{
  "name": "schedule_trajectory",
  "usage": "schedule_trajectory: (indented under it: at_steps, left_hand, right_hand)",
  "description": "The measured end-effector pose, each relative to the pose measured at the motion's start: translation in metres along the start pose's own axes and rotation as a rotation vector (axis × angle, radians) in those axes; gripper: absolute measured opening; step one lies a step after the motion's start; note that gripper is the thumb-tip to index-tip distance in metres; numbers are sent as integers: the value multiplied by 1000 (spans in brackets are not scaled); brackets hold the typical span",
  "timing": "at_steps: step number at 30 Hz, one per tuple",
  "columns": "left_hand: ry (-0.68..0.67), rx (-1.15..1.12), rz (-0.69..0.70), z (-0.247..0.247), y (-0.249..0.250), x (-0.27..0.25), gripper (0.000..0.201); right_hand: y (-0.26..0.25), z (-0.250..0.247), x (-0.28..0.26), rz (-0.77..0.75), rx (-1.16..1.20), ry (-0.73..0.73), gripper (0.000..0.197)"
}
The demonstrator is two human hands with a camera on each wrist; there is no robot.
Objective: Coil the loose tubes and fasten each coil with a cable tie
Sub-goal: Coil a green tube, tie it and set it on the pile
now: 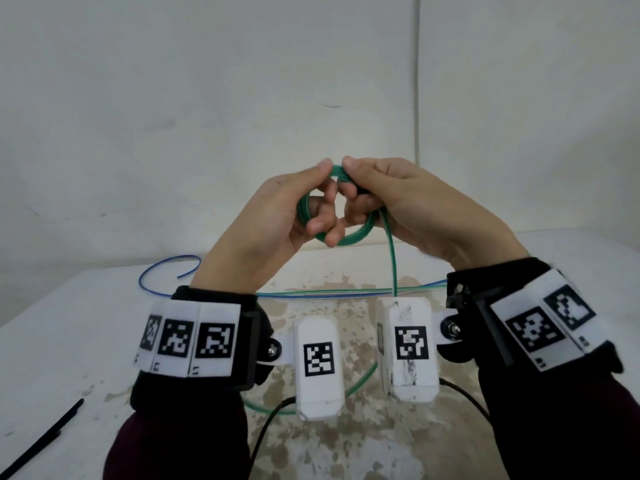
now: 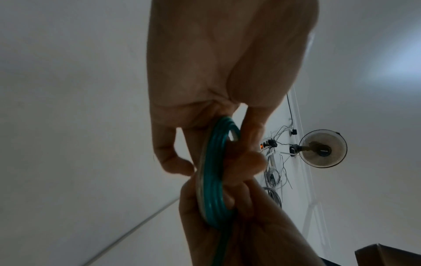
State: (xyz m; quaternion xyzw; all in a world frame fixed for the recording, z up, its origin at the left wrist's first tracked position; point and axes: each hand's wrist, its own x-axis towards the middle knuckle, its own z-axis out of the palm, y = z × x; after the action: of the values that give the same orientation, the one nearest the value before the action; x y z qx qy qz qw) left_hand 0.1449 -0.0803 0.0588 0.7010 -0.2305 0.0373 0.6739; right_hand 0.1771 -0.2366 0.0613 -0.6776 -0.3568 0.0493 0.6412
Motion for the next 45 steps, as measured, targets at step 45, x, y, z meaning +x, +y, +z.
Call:
schedule_trajectory:
  at_steps: [45]
  left_hand:
    - [60,-154,78,-2,-1,2,38]
  right_hand:
    - [-5,4,1,33,99,84,38]
